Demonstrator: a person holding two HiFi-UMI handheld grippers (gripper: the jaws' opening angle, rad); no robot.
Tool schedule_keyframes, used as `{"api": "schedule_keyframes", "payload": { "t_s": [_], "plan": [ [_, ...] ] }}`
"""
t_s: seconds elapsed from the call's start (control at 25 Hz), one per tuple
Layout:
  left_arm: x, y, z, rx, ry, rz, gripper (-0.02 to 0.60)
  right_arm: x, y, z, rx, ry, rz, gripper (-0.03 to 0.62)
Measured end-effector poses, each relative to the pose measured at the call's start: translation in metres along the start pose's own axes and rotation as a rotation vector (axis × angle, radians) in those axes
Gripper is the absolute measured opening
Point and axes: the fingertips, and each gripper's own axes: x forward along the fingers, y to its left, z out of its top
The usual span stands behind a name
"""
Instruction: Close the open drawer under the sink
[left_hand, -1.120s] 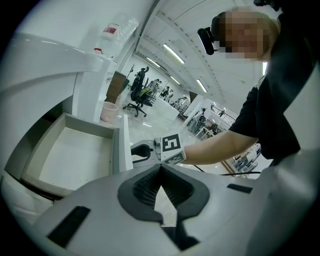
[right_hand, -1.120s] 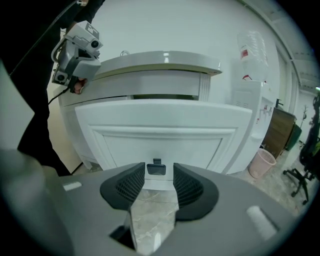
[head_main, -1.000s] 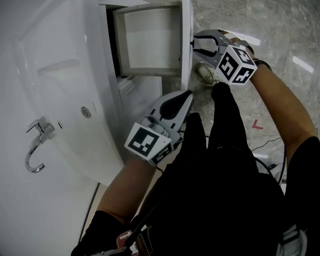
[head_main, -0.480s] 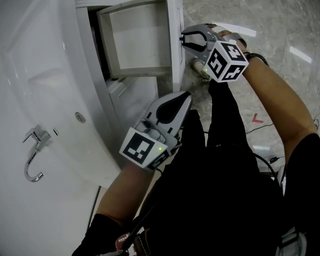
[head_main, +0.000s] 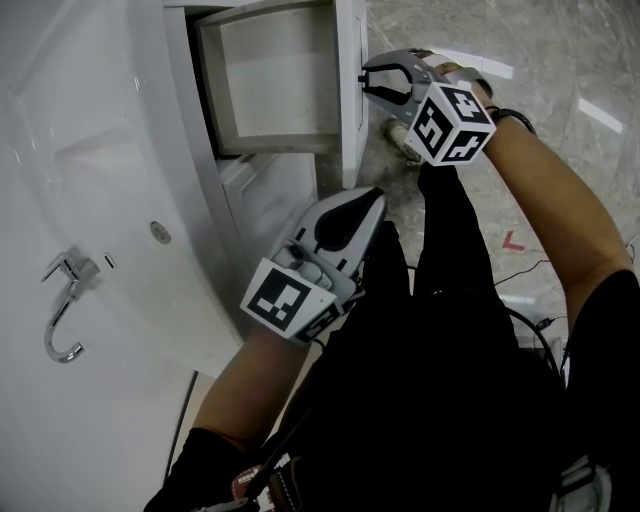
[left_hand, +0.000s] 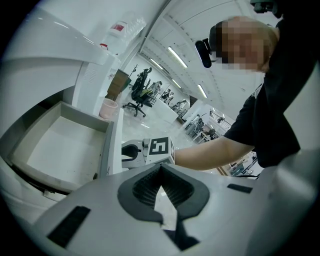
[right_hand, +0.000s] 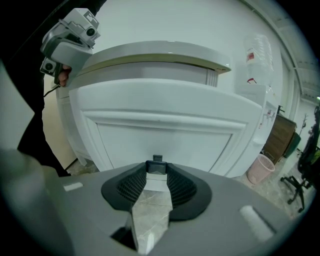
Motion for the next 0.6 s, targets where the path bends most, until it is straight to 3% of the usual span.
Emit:
{"api": "schedule_keyframes", "payload": {
  "t_s": [0.6],
  "plan": [
    [-0.01, 0.006, -0.001, -0.019, -0.026, 0.012, 0.0, 0.014, -0.001, 0.011, 0.005, -0.008, 0.003, 0.123]
  ]
}}
